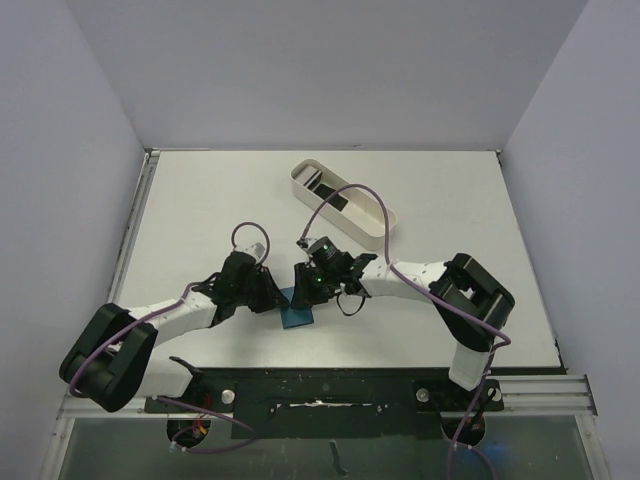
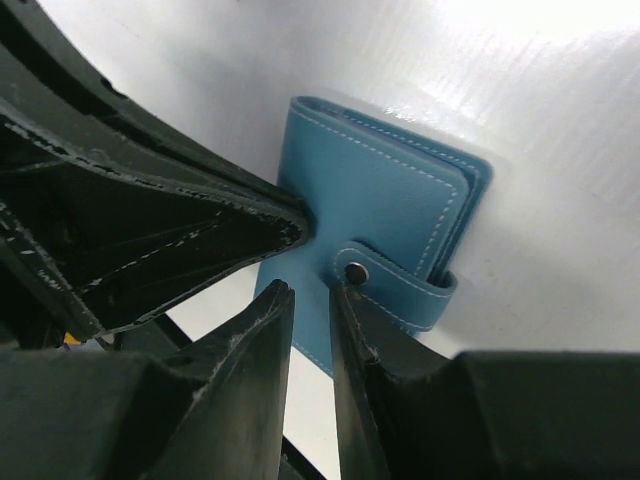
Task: Put the credit cards into the card holder
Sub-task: Close the card holder at the center of the board.
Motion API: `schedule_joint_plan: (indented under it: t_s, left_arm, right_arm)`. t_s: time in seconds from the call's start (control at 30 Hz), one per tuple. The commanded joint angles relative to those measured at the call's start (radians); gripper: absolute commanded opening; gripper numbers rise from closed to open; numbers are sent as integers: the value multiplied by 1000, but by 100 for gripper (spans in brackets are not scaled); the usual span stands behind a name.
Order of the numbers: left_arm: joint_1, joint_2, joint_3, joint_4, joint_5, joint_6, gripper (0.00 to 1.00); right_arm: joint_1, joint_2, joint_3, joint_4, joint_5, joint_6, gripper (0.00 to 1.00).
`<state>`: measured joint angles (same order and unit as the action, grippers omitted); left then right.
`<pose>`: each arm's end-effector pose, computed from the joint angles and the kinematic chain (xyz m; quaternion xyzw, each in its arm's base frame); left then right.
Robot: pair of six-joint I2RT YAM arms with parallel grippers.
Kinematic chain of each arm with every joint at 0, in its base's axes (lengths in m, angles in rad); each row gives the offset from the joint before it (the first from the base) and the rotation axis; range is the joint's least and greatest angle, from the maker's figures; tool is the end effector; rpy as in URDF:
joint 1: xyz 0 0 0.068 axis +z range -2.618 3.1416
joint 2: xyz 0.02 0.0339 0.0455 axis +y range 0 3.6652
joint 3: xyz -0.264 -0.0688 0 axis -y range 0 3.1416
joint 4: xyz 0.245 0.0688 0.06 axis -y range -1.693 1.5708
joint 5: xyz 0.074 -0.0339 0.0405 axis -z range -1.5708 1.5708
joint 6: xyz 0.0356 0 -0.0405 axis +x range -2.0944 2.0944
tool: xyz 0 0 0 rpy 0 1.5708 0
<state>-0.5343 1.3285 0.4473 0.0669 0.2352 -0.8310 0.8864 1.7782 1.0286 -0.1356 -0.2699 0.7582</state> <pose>0.1966 -0.1260 0.1400 -0.0936 0.9192 -0.3160 0.2158 0.2222 0.2874 0.1650 -0.1049 0.9284 0.3303 0.1338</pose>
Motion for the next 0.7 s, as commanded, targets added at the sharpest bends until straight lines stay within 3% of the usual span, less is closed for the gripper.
schedule_joint_plan:
  t_s: [0.0, 0.3, 0.67]
  left_arm:
    - [-8, 29, -7, 23, -54, 9, 9]
    - [-11, 43, 2, 13, -55, 19, 9]
    - [-14, 51, 11, 5, -68, 22, 9]
  right_arm:
    - [16, -30, 48, 10, -12, -18, 23]
    - [3, -67, 58, -74, 140, -25, 26]
    - [-36, -81, 61, -51, 133, -33, 27]
